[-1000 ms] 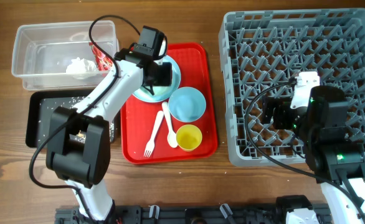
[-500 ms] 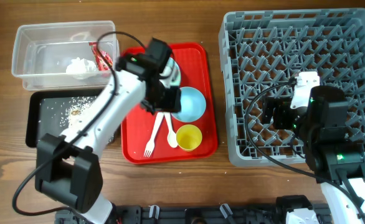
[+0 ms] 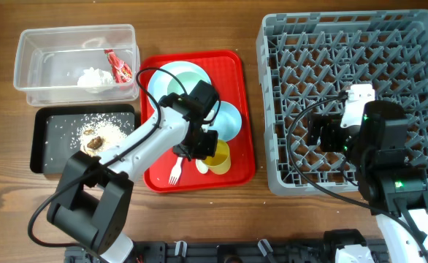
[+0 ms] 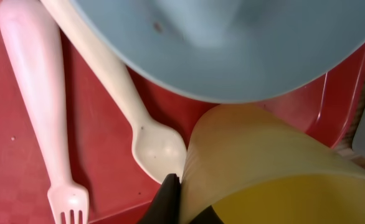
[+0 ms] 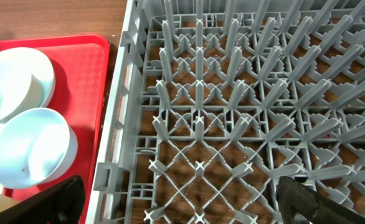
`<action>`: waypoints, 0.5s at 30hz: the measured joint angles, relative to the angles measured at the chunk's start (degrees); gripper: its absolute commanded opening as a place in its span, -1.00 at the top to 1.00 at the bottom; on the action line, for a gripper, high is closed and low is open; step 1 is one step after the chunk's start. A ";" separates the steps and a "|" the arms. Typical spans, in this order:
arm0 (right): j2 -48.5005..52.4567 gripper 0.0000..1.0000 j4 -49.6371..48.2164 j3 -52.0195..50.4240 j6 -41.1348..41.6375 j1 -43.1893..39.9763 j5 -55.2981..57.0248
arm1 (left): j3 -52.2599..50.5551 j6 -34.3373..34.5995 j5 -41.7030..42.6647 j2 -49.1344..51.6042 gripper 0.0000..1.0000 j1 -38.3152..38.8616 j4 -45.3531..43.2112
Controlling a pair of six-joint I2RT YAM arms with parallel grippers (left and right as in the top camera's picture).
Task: Sort waste into correct bins and load items into the dishwasher rack
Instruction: 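Grasp the yellow cup with the left gripper and lift it, then pass the yellow cup from the left gripper to the right gripper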
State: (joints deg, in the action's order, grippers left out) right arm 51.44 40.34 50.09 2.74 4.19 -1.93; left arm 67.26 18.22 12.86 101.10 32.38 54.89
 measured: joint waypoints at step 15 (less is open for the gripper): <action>2.34 -1.00 -4.55 0.04 1.11 -0.11 -11.50 | 9.20 1.68 30.82 -7.87 0.92 -17.14 -16.92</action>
State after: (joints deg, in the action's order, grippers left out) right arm 53.78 35.79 50.13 3.86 4.08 -13.43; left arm 76.47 19.90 43.68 93.23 15.25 37.98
